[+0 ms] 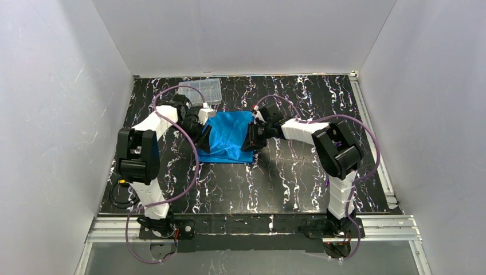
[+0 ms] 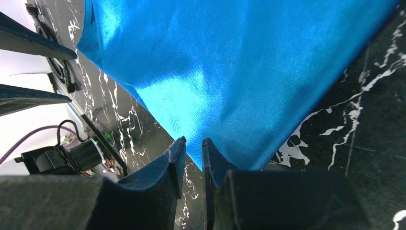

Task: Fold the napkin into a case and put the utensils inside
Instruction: Smooth out the square-folded napkin at the center of the board.

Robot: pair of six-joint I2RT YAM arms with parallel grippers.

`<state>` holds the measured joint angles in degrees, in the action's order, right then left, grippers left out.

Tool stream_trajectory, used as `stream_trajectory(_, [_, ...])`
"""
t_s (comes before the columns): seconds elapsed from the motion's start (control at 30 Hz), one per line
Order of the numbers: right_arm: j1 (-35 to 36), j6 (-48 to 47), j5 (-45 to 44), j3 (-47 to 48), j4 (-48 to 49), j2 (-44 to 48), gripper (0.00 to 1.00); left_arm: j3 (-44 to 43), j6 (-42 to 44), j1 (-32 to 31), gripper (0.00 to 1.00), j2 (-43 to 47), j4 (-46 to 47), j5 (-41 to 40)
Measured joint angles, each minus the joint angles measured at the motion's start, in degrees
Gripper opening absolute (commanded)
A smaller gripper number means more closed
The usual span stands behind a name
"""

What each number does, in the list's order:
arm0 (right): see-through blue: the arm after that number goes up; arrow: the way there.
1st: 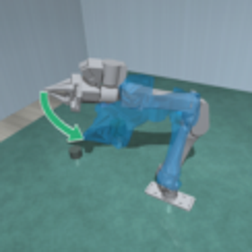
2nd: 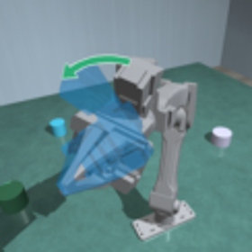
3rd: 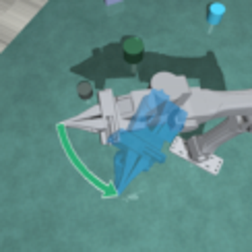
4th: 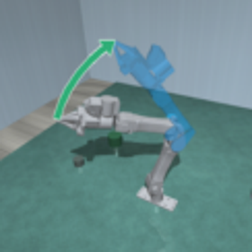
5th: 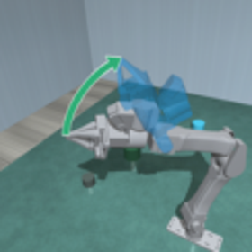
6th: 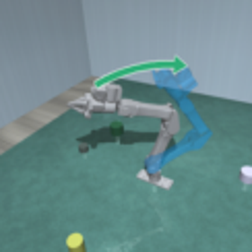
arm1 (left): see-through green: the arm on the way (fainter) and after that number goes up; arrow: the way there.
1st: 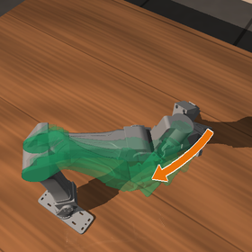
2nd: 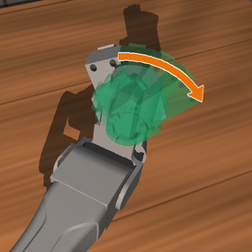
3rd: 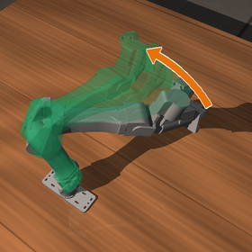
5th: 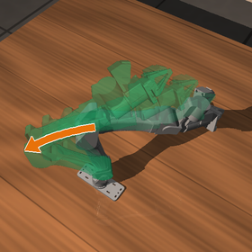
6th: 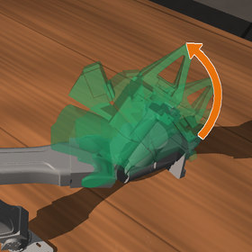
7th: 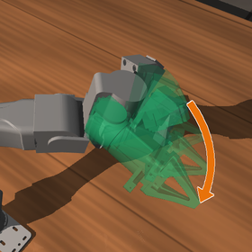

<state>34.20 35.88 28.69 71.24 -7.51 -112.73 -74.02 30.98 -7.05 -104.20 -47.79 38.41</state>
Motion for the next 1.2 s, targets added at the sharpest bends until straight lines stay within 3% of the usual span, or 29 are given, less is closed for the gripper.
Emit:
stream_trajectory(0.43, [-0.2,-2.8,-0.3,-2.7,0.4,-0.3,0.23,-0.6,-0.4,-5.0,0.42,-6.0,4.4,-6.4])
stream_trajectory(0.7, [-0.8,-5.6,0.1,-3.6,-0.3,-0.7,0.22,2.6,2.1,-5.3,0.41,-4.2,7.1,-10.3])
stream_trajectory(0.97, [-1.3,-5.7,0.3,-3.3,-2.0,0.5,0.32,3.5,4.6,-5.2,0.43,-2.8,6.7,-11.5])
stream_trajectory(1.07, [-1.7,-4.0,1.3,0.4,-3.0,0.1,0.31,3.5,5.1,-5.2,0.44,-2.4,5.5,-11.2])
stream_trajectory(1.2, [-2.4,-2.8,2.5,13.6,-2.2,-4.5,0.28,3.4,4.9,-5.2,0.45,-1.0,3.5,-9.6])
